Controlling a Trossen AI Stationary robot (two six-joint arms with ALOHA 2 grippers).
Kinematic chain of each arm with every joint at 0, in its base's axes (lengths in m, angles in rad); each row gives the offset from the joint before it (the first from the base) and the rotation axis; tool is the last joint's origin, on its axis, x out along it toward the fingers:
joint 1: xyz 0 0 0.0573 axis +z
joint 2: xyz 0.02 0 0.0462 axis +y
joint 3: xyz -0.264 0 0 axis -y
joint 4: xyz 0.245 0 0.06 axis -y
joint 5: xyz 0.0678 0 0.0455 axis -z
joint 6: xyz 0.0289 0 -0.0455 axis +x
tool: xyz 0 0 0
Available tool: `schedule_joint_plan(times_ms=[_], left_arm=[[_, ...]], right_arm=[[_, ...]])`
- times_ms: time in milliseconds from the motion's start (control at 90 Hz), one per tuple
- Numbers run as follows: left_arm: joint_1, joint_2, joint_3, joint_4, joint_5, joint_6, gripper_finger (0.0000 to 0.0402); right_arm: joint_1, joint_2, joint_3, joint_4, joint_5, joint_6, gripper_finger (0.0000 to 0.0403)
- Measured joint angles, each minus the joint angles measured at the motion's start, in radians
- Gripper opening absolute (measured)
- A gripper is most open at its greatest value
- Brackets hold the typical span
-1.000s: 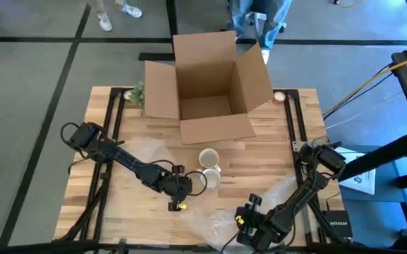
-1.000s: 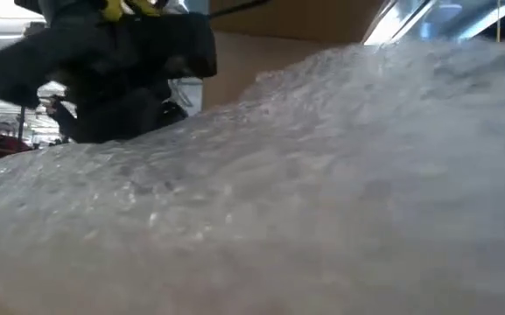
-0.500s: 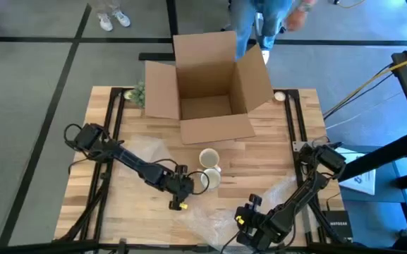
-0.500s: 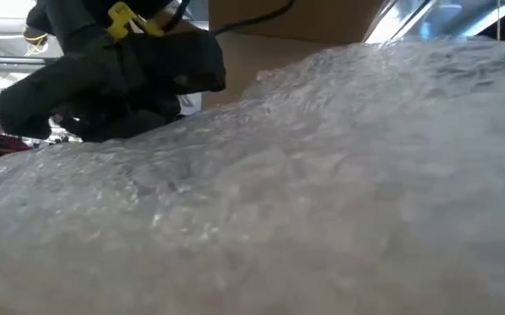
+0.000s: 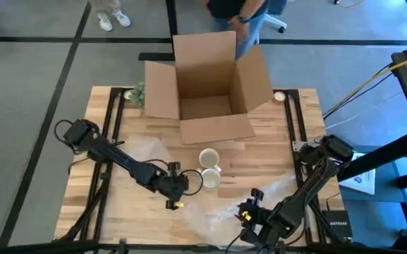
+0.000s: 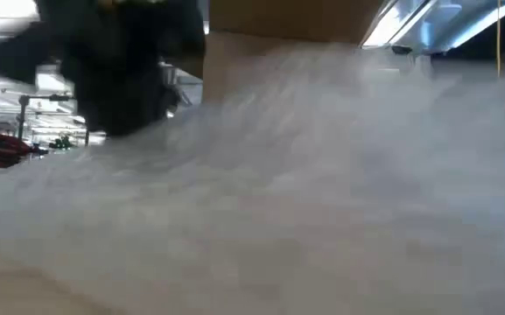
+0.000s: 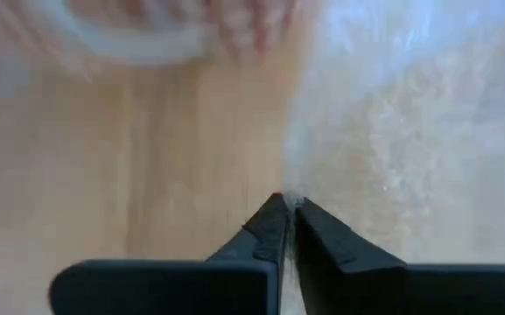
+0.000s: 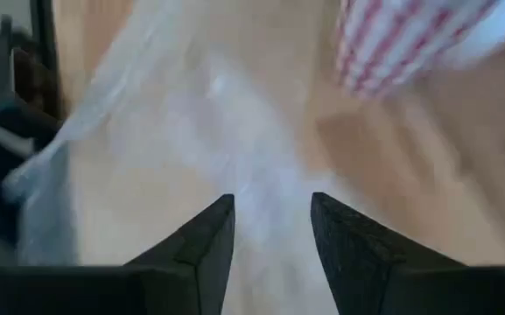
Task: Wrap mug
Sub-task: Wrap the red mug with transparent bubble wrap
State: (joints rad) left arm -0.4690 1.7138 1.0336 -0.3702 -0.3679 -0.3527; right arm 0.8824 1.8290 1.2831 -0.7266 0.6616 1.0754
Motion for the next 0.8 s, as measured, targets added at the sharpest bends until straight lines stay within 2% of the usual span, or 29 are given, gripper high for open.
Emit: schedule_joint_plan(times_ms=[56,111,278,489,800], left_arm=[[-0.005,-0.016,0.000,0.002,-0.016,0.006,0.0000],[-0.005,-0.021,0.000,-0.011,-0.034,0.012,0.0000],[0.019,-0.033,0.000,-0.101,-0.091,-0.006,0.0000],[0.055,-0.033,0.000,-0.225,-0.151,-0.065,0.0000],[0.076,-0.034,0.001,-0.251,-0.168,-0.112,0.0000]], right_arm=[[-0.020,0.004,0.000,-0.007,0.047,-0.018,0.0140],[-0.053,0.018,0.001,0.009,0.043,-0.030,0.0140],[-0.114,0.097,-0.001,0.101,-0.153,-0.044,0.0140],[-0.049,0.135,-0.001,0.160,-0.211,0.051,0.0140],[0.063,0.209,0.000,0.160,-0.291,0.258,0.0140]])
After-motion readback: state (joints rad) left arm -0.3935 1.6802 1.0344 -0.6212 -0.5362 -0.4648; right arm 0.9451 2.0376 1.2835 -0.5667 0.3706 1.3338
